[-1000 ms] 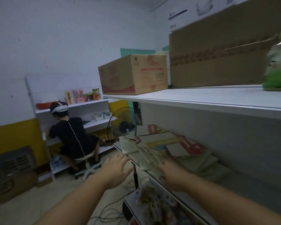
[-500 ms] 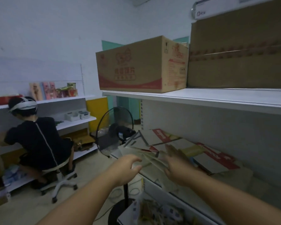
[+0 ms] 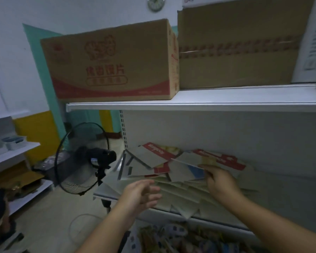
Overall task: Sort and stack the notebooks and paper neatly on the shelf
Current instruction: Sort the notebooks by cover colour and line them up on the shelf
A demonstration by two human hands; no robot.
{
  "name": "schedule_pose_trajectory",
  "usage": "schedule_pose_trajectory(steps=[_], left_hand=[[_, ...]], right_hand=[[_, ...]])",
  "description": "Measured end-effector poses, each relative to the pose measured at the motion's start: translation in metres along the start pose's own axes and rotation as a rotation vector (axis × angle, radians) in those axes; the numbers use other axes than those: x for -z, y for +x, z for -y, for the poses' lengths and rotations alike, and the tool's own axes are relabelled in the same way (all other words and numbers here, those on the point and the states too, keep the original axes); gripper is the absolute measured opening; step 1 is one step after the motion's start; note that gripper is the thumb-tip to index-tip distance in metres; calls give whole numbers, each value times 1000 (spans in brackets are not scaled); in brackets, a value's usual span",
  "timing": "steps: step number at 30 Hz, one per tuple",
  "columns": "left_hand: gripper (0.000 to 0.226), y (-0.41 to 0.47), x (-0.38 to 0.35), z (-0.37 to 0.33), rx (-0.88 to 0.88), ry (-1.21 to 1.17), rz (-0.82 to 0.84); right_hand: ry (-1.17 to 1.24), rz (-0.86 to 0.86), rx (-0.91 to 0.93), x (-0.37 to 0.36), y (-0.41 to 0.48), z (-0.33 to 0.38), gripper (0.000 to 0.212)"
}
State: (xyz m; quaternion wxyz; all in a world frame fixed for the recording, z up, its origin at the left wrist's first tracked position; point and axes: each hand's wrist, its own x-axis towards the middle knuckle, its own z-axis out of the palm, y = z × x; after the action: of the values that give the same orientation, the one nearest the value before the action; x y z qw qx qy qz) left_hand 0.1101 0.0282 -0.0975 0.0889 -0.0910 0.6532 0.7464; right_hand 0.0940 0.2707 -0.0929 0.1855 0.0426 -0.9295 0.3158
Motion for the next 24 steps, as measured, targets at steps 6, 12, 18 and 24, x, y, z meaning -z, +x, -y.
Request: schedule_pose_trajectory(steps=[6, 12, 18, 24], left_hand=[[59, 17, 4, -19, 112, -292, 244], [35, 23, 41, -34, 101, -337, 25], [33, 31, 89, -26, -7, -200, -357], [18, 41, 104, -27, -26, -89, -275]], right_hand=[[371, -202, 249, 4, 2, 23, 18], [351, 222, 573, -45, 23, 68, 24], [82, 276, 243, -83, 88, 80, 43], [-260, 358, 141, -101, 100, 70, 31]])
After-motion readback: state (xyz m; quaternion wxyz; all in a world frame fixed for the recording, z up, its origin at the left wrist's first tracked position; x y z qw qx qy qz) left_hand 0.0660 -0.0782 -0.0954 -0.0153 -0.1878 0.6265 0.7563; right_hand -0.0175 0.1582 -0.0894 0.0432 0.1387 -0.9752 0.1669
